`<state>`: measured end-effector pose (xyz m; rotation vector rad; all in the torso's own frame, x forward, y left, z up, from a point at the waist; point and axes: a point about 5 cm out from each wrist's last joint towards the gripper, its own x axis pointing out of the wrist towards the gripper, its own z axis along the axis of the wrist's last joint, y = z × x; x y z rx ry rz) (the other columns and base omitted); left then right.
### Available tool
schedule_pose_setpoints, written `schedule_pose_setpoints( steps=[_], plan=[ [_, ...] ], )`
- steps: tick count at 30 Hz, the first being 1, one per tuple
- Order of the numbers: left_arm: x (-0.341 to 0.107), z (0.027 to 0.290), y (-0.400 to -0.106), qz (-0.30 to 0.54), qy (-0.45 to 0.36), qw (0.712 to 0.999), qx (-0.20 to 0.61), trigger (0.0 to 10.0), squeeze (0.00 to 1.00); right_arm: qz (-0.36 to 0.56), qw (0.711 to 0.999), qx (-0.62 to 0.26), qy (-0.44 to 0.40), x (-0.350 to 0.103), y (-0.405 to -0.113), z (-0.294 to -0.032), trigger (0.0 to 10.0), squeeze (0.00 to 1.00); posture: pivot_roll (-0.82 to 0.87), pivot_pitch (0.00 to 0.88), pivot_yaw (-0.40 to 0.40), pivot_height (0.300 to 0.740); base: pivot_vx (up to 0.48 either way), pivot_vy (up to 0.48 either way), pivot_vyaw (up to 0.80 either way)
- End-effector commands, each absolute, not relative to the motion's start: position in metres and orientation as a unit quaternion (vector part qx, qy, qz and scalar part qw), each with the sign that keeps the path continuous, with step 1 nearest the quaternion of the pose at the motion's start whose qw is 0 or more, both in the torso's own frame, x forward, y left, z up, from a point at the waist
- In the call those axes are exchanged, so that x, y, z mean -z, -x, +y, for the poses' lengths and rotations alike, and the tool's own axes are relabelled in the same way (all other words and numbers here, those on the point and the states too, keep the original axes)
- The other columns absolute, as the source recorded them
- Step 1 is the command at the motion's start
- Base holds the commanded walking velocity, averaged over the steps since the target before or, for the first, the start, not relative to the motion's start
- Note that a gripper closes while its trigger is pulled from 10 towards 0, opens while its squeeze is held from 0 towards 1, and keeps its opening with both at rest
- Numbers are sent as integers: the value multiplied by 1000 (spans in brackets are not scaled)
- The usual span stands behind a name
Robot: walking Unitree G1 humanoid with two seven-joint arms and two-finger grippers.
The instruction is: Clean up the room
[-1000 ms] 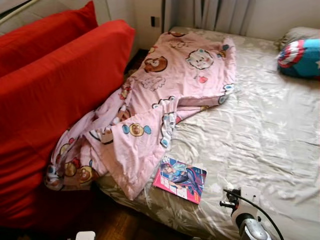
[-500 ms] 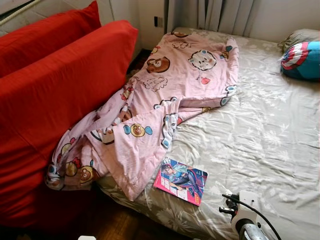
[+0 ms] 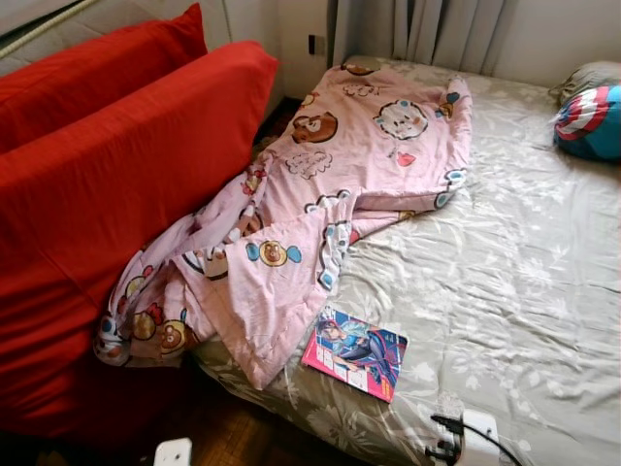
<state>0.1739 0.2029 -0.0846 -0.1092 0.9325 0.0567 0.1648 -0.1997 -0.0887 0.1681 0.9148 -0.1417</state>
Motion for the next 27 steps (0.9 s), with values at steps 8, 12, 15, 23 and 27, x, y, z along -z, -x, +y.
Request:
schedule_pose_setpoints(
  steps=[8,12,15,23,27],
  plan=[
    [90,215,-158,467,17,883,-52,10000,0,443,891,63,-77,90,-163,-195,10000,0,-23,144,7,740,0,0,300],
    [88,217,-160,459,13,886,-67,10000,0,444,891,53,-73,89,-166,-193,10000,0,-18,139,3,740,0,0,800],
    [86,217,-165,451,20,889,-72,10000,0,441,893,48,-72,88,-171,-190,10000,0,-18,130,0,740,0,0,800],
    [84,211,-174,449,44,889,-75,10000,0,444,892,46,-69,88,-172,-187,10000,0,-16,113,-5,740,0,0,800],
    [85,210,-173,447,52,889,-80,10000,0,448,890,45,-67,89,-170,-187,10000,0,-16,106,-6,740,0,0,800]
  ],
)
